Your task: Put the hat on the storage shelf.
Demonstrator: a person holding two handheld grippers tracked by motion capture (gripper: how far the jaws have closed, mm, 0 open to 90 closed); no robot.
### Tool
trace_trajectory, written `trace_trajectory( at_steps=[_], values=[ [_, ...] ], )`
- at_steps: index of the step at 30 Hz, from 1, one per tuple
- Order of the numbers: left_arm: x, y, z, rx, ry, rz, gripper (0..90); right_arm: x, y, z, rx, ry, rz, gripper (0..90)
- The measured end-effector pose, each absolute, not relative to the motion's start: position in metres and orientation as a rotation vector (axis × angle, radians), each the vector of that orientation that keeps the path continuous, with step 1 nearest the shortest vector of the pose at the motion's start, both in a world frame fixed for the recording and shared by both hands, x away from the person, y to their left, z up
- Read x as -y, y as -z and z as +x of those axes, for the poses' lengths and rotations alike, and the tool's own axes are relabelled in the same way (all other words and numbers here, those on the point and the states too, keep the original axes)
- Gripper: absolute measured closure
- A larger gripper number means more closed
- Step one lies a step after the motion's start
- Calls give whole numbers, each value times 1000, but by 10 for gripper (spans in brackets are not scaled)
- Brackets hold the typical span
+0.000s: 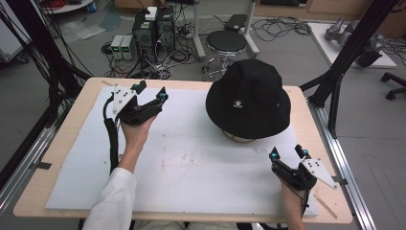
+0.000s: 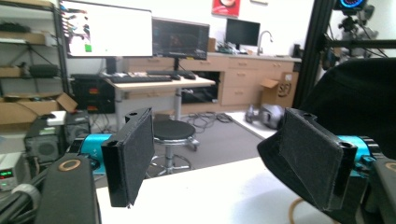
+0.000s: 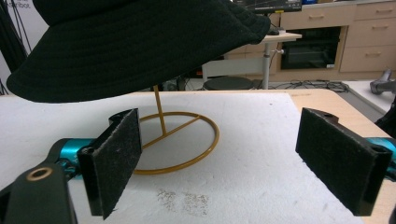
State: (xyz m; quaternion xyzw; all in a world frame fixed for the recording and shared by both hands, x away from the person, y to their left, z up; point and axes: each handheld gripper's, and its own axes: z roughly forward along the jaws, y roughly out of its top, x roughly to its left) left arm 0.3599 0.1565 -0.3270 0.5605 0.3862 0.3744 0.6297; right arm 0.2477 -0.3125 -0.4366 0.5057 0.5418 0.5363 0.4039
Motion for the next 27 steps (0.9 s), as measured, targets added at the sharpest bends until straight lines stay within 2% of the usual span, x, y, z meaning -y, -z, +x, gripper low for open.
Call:
trace_trajectory(
  at_steps=[27],
  values=[
    [-198, 381, 322, -995, -902, 1276, 258, 311, 437, 249, -1376, -1353, 1276, 139]
  ],
)
